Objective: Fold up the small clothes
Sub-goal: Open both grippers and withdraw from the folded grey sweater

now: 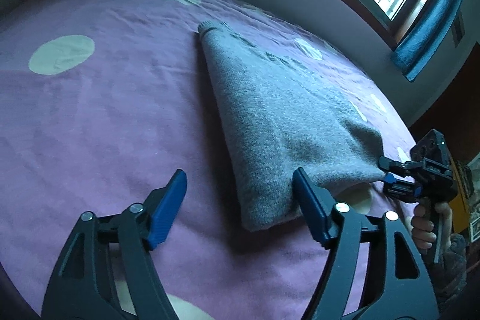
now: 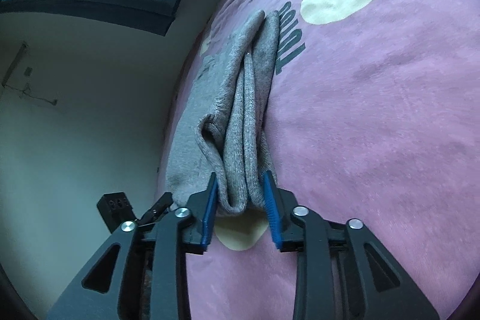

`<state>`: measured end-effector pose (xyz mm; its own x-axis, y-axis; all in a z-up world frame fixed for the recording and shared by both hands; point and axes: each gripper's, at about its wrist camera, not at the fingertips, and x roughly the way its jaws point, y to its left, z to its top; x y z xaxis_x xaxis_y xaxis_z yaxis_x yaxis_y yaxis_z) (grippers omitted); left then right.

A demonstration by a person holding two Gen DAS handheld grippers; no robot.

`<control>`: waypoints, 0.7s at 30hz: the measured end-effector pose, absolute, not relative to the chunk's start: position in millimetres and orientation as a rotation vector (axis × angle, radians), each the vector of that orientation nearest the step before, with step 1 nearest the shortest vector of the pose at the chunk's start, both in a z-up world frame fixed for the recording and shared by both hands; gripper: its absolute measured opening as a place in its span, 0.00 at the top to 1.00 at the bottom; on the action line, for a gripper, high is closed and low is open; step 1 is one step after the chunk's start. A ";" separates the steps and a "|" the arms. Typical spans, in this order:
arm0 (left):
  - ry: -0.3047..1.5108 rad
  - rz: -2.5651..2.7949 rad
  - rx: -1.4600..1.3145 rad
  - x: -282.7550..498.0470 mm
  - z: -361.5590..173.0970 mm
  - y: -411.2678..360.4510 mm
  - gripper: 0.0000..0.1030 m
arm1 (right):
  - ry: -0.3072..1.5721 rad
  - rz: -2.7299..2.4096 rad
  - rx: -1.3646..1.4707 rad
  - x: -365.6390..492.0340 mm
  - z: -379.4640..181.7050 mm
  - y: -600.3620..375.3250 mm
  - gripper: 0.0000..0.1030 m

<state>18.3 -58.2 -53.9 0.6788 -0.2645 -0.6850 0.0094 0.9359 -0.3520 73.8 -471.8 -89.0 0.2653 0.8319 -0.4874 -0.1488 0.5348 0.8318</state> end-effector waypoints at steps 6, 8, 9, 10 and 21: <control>0.788 -0.100 -0.269 3.0 -46.0 -63.1 0.18 | 1.057 0.650 0.540 63.7 -65.8 -458.5 0.35; 0.771 -0.081 -0.257 -2.1 -42.8 -65.1 0.15 | 1.040 0.606 0.466 59.6 -59.4 -451.6 0.31; 0.761 -0.069 -0.251 -5.7 -41.1 -65.6 0.14 | 1.035 0.591 0.444 58.5 -57.7 -449.8 0.30; 0.754 -0.059 -0.245 -8.5 -40.1 -65.9 0.13 | 1.025 0.568 0.412 56.7 -55.1 -446.8 0.30; 0.692 0.079 -0.161 -27.3 -26.8 -70.6 0.05 | 0.915 0.437 0.191 31.0 -36.4 -428.1 0.24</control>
